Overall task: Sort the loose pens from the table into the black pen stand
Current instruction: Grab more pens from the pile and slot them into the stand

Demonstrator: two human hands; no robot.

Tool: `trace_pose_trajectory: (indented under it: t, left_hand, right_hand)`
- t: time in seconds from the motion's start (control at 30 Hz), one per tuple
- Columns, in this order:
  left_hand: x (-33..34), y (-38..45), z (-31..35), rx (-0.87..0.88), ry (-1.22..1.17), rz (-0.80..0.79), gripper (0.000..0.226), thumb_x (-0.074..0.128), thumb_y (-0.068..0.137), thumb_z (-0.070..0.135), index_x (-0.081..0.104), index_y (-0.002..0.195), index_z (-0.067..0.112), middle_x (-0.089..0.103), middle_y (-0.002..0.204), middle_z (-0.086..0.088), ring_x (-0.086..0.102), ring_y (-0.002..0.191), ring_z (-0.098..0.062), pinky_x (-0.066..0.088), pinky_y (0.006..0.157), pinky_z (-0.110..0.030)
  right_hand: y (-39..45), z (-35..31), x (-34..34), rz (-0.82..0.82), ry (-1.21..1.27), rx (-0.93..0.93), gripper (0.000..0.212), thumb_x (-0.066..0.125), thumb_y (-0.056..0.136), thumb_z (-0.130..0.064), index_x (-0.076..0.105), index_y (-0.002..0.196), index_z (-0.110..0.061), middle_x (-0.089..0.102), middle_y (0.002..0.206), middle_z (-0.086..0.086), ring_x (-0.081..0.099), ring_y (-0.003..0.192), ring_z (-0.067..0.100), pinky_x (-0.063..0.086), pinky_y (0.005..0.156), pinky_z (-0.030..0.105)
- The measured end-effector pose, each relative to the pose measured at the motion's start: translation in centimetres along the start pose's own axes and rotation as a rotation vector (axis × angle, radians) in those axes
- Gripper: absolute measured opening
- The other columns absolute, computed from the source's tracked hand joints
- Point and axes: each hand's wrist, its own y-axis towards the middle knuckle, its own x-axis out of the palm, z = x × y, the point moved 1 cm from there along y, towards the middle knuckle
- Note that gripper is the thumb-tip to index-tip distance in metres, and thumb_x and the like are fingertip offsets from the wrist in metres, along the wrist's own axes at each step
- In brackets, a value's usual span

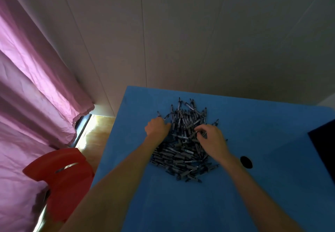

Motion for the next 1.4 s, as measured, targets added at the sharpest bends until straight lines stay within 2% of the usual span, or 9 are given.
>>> trace_pose_trajectory:
  t: [0.23, 0.4, 0.53, 0.63, 0.77, 0.93, 1.2, 1.3, 1.4]
  left_hand:
    - [-1.4, 1.1, -3.2, 0.031, -0.249, 0.041, 0.029, 0.044, 0.1, 0.032, 0.04, 0.078, 0.013, 0.041, 0.069, -0.006, 0.037, 0.058, -0.02, 0.029, 0.053, -0.032]
    - [-2.9, 0.8, -5.0, 0.138, -0.546, -0.089, 0.012, 0.041, 0.106, 0.019, 0.038, 0.096, 0.013, 0.049, 0.08, -0.015, 0.044, 0.064, -0.025, 0.04, 0.055, -0.034]
    - [-3.0, 0.5, -5.7, 0.204, -0.263, -0.227, 0.027, 0.06, 0.099, 0.028, 0.046, 0.081, 0.012, 0.037, 0.067, -0.008, 0.034, 0.059, -0.02, 0.03, 0.056, -0.032]
    - [-2.9, 0.2, -6.2, 0.221, -0.074, -0.281, 0.029, 0.075, 0.086, 0.032, 0.069, 0.074, 0.007, 0.047, 0.061, -0.008, 0.041, 0.052, -0.019, 0.032, 0.048, -0.029]
    - [-3.1, -0.5, -6.9, 0.236, 0.025, -0.278, 0.014, 0.076, 0.081, 0.028, 0.075, 0.079, 0.015, 0.066, 0.072, -0.002, 0.062, 0.067, -0.021, 0.042, 0.053, -0.026]
    - [-4.0, -1.3, -6.7, 0.245, 0.288, -0.235, 0.022, 0.082, 0.072, 0.04, 0.076, 0.087, 0.025, 0.069, 0.09, 0.002, 0.065, 0.084, -0.021, 0.054, 0.071, -0.032]
    - [-4.0, -0.1, -9.9, 0.197, 0.086, -0.29, 0.033, 0.082, 0.076, 0.042, 0.073, 0.088, 0.013, 0.07, 0.088, -0.006, 0.067, 0.085, -0.026, 0.05, 0.067, -0.033]
    - [-3.8, -0.4, -10.2, 0.239, 0.082, -0.323, 0.033, 0.088, 0.068, 0.043, 0.07, 0.088, 0.024, 0.068, 0.093, 0.003, 0.064, 0.089, -0.019, 0.056, 0.08, -0.038]
    - [-3.3, -0.3, -10.5, 0.271, 0.012, -0.31, 0.022, 0.087, 0.073, 0.041, 0.068, 0.078, 0.031, 0.066, 0.084, 0.009, 0.063, 0.086, -0.017, 0.054, 0.076, -0.035]
  right_hand:
    - [-0.1, 0.1, -0.5, 0.043, 0.062, 0.004, 0.018, 0.06, 0.097, -0.013, 0.071, 0.108, -0.021, 0.066, 0.108, -0.008, 0.058, 0.1, 0.008, 0.048, 0.091, 0.025]
    - [0.2, -0.8, -0.3, 0.034, 0.083, -0.02, 0.019, 0.06, 0.096, -0.01, 0.072, 0.108, -0.02, 0.067, 0.107, -0.008, 0.061, 0.095, 0.007, 0.049, 0.088, 0.022]
    - [0.8, -1.8, 0.0, 0.024, 0.076, -0.046, 0.019, 0.059, 0.096, -0.01, 0.072, 0.105, -0.021, 0.067, 0.104, -0.007, 0.06, 0.094, 0.007, 0.049, 0.088, 0.023]
    - [0.8, -2.1, 0.3, 0.024, 0.078, -0.06, 0.019, 0.06, 0.095, -0.009, 0.072, 0.105, -0.02, 0.067, 0.103, -0.008, 0.06, 0.093, 0.005, 0.051, 0.088, 0.023]
    - [0.7, -2.1, 0.2, 0.022, 0.066, -0.063, 0.019, 0.06, 0.095, -0.01, 0.072, 0.105, -0.02, 0.067, 0.104, -0.008, 0.06, 0.094, 0.005, 0.049, 0.088, 0.022]
    - [0.0, -1.7, 0.4, 0.017, 0.069, -0.053, 0.019, 0.061, 0.095, -0.01, 0.072, 0.107, -0.019, 0.068, 0.108, -0.006, 0.06, 0.099, 0.007, 0.05, 0.093, 0.026]
    - [-0.7, -1.7, 0.9, 0.017, 0.061, -0.05, 0.018, 0.06, 0.096, -0.011, 0.072, 0.107, -0.018, 0.067, 0.108, -0.006, 0.06, 0.1, 0.008, 0.049, 0.092, 0.025]
    - [-0.9, -1.5, 1.0, 0.013, 0.056, -0.042, 0.018, 0.061, 0.096, -0.012, 0.072, 0.109, -0.017, 0.067, 0.109, -0.005, 0.059, 0.098, 0.007, 0.043, 0.089, 0.018]
    - [-1.2, -1.4, 1.3, 0.009, 0.047, -0.034, 0.018, 0.061, 0.096, -0.012, 0.072, 0.109, -0.018, 0.067, 0.109, -0.005, 0.059, 0.094, 0.005, 0.041, 0.085, 0.013]
